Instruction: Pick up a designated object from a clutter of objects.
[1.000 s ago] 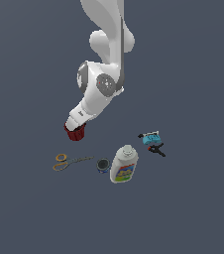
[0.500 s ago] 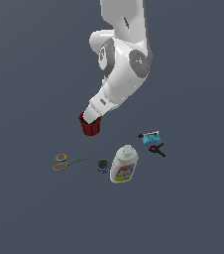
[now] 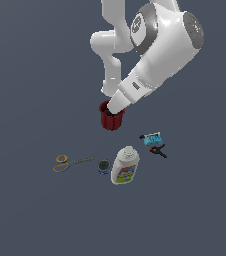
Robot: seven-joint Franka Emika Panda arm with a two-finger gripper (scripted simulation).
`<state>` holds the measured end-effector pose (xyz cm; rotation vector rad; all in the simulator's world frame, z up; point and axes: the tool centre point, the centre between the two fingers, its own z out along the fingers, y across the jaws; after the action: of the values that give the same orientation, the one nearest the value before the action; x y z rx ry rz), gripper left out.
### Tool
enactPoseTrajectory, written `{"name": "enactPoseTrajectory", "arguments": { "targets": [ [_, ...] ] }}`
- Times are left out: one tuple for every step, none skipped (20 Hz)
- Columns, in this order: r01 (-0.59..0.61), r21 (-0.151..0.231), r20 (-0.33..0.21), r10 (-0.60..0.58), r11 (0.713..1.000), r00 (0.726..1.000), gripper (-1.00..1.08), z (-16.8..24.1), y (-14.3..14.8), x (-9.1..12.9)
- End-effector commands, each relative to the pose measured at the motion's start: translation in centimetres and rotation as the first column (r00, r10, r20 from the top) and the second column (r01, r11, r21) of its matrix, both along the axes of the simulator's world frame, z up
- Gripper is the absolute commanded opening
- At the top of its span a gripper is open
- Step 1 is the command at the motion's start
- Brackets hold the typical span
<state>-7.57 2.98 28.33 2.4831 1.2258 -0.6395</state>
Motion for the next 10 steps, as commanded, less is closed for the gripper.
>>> {"name": "enactPoseTrajectory", "arguments": {
  "targets": [
    [0.0,0.001,0.001,0.0,1.0,1.0,-1.0,1.9,2.1,0.5],
    [0.001,0.0,0.002,-0.001,1.0,1.0,-1.0,2.6,2.9,0.8],
    [0.001,0.0,0.002,-0.001,1.0,1.0,-1.0,3.2,3.6,1.0],
    [0.001,0.0,0.002,-0.001,1.0,1.0,-1.0,3.9,4.4,1.2],
    [0.001,0.0,0.002,-0.001,1.0,1.0,-1.0,4.5,5.1,1.4],
    [0.001,-0.001,0.003,-0.001,1.0,1.0,-1.0,5.1,5.7,1.6],
    [0.001,-0.001,0.003,-0.001,1.0,1.0,-1.0,5.6,6.4,1.8],
    [0.002,-0.001,0.003,-0.002,1.0,1.0,-1.0,6.2,7.0,2.0],
    [0.002,-0.001,0.003,-0.002,1.0,1.0,-1.0,6.7,7.6,2.2],
    [0.002,-0.002,0.003,-0.002,1.0,1.0,-1.0,7.2,8.2,2.4]
  ]
}}
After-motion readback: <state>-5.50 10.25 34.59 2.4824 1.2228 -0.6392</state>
